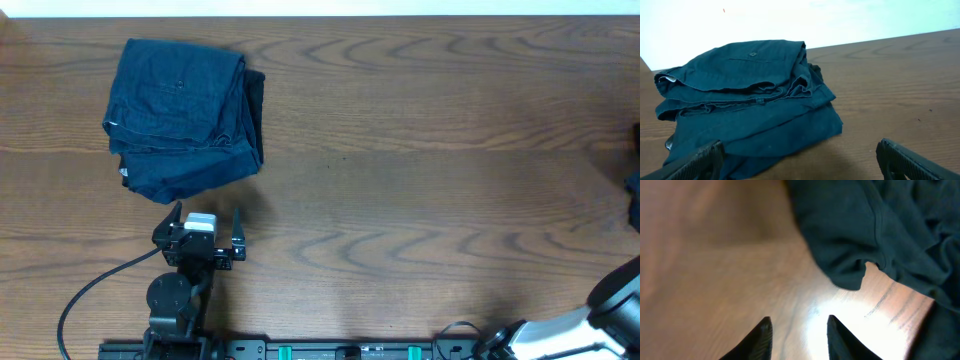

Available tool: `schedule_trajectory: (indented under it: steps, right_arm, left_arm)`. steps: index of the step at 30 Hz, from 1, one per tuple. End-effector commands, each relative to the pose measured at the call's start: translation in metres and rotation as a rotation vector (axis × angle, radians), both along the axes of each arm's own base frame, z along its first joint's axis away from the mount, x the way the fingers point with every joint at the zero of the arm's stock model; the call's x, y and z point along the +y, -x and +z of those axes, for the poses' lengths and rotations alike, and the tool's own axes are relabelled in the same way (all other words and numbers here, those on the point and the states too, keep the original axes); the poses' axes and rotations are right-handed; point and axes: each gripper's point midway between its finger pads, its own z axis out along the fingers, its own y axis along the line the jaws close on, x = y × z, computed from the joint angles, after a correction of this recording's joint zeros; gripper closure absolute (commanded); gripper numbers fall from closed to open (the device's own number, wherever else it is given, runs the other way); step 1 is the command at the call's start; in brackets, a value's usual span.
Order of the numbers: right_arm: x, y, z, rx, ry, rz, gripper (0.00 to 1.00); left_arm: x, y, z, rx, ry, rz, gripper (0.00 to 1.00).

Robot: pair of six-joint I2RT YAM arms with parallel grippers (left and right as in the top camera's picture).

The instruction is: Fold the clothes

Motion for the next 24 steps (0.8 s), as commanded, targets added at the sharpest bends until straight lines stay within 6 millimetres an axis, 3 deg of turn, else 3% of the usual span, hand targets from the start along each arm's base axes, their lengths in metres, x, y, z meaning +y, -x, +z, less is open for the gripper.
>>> schedule_trajectory:
  steps: [1, 5, 8, 18, 24]
  right_arm:
    - [-0.011, 0.005, -0.029, 0.029, -0.051, -0.037, 0.57]
    - [-0.015, 0.010, -0.055, 0.063, -0.088, -0.052, 0.45]
    - [-0.018, 0.012, -0.061, 0.072, -0.084, -0.060, 0.38]
    - [-0.038, 0.025, -0.058, 0.090, -0.025, -0.137, 0.34]
    - [-0.042, 0.032, -0.059, 0.086, -0.033, -0.165, 0.37]
  left_arm:
    - [0.002, 0.000, -0.017, 0.039, -0.020, 0.009, 0.02]
    - [0.002, 0.000, -0.017, 0.039, -0.020, 0.008, 0.02]
    - [0.002, 0.000, -0.017, 0.040, -0.020, 0.009, 0.02]
    - [0.002, 0.000, -0.017, 0.039, -0.020, 0.008, 0.02]
    - [0.002, 0.000, -0.017, 0.039, -0.020, 0.008, 0.02]
